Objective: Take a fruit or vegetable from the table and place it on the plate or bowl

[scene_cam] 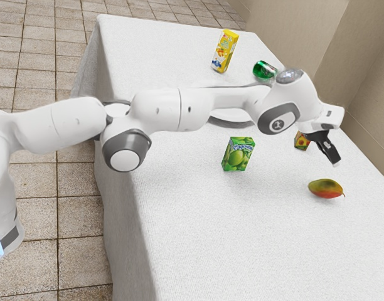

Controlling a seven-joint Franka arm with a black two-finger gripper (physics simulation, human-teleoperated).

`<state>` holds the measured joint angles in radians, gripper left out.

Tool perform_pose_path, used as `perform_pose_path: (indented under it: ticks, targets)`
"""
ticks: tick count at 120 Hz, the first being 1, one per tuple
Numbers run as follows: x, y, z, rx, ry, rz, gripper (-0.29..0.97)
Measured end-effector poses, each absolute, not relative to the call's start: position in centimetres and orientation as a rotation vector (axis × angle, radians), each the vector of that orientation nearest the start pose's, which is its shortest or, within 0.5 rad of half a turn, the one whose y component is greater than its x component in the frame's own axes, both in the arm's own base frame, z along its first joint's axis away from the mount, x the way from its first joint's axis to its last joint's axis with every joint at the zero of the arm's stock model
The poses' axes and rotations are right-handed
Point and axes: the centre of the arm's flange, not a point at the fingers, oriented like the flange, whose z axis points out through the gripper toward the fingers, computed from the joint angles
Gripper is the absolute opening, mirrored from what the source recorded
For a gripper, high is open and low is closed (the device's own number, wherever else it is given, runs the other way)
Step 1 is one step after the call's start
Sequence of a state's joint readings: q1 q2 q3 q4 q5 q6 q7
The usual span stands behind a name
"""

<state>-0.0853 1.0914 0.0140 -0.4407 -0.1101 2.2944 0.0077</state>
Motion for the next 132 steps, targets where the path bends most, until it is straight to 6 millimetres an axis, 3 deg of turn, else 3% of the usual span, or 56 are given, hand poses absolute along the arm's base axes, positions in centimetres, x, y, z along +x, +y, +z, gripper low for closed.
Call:
perform_pose_path:
  ticks: [33, 63, 100, 132]
  targets:
    - [84.2, -7.1, 45.1, -3.007, 0.092, -1.283, 0.68]
    - [84.2, -9.1, 42.7, -2.991, 0.139, -1.332, 0.68]
    - [84.1, -10.5, 41.7, -2.995, 0.176, -1.321, 0.68]
    - [84.0, -11.0, 42.2, -2.986, 0.189, -1.347, 0.68]
